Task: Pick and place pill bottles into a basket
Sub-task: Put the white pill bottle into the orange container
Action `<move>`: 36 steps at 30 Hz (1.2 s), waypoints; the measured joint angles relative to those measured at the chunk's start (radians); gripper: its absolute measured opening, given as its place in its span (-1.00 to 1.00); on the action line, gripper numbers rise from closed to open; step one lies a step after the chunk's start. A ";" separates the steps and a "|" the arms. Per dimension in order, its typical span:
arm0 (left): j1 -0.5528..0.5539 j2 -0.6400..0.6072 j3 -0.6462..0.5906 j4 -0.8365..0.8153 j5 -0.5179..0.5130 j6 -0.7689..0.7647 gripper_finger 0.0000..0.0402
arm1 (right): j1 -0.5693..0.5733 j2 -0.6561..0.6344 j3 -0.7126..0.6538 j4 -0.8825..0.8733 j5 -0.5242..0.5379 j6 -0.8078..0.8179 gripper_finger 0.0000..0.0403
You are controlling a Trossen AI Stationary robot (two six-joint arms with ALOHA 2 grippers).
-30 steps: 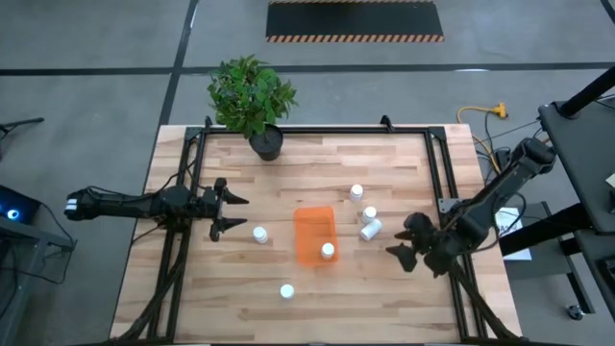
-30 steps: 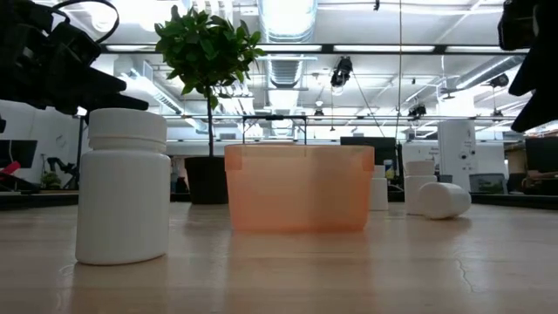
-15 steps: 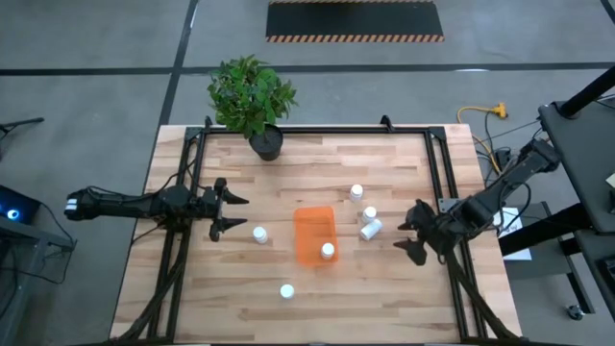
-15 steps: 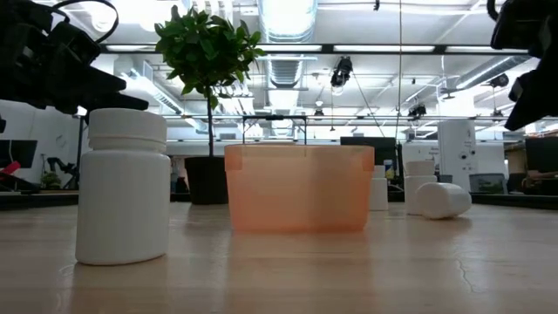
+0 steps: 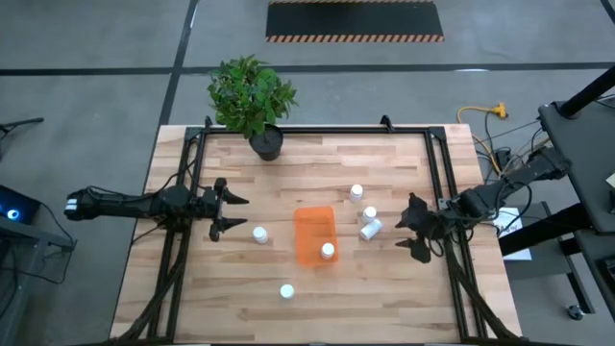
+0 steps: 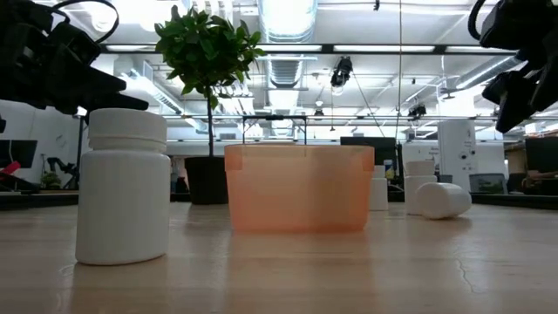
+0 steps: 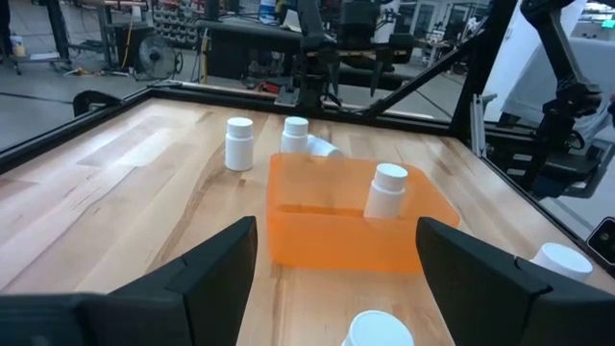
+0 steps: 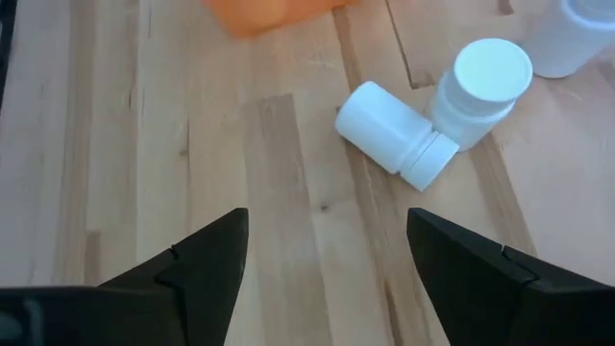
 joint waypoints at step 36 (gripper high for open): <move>0.000 -0.001 0.000 0.001 0.000 0.000 0.33 | -0.364 0.288 0.029 0.069 -0.407 -0.375 0.27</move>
